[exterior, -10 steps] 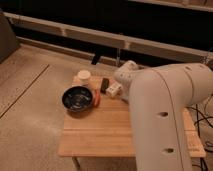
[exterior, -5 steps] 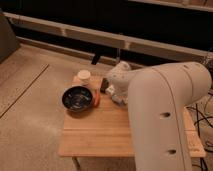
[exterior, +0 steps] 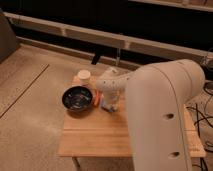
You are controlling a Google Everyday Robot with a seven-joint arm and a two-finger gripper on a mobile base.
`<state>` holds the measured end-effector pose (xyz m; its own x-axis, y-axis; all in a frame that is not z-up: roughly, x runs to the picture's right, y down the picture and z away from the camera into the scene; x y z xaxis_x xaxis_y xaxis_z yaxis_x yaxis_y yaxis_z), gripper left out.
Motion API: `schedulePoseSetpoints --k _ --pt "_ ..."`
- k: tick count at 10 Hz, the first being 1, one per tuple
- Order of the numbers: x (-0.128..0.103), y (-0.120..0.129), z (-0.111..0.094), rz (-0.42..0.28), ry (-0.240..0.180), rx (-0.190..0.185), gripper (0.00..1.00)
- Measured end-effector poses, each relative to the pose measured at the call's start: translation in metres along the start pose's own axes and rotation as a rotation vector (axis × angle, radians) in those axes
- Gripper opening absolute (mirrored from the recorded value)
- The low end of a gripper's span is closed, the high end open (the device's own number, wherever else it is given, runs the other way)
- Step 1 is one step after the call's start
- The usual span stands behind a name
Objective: Wipe the white sponge on the table
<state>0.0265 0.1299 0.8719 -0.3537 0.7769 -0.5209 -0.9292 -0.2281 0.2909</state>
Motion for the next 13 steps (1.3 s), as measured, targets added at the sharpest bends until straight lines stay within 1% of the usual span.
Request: schedulePoseSetpoints --k 1,2,3,13 --pt "0.01 0.004 0.001 -0.008 0.01 -0.004 0.15" --pt "0.025 0.01 0.001 -0.018 0.025 -0.012 0.15" --pt "0.031 0.012 0.001 -0.023 0.032 -0.014 0.15" --pt "0.032 0.012 0.002 -0.024 0.034 -0.012 0.15"
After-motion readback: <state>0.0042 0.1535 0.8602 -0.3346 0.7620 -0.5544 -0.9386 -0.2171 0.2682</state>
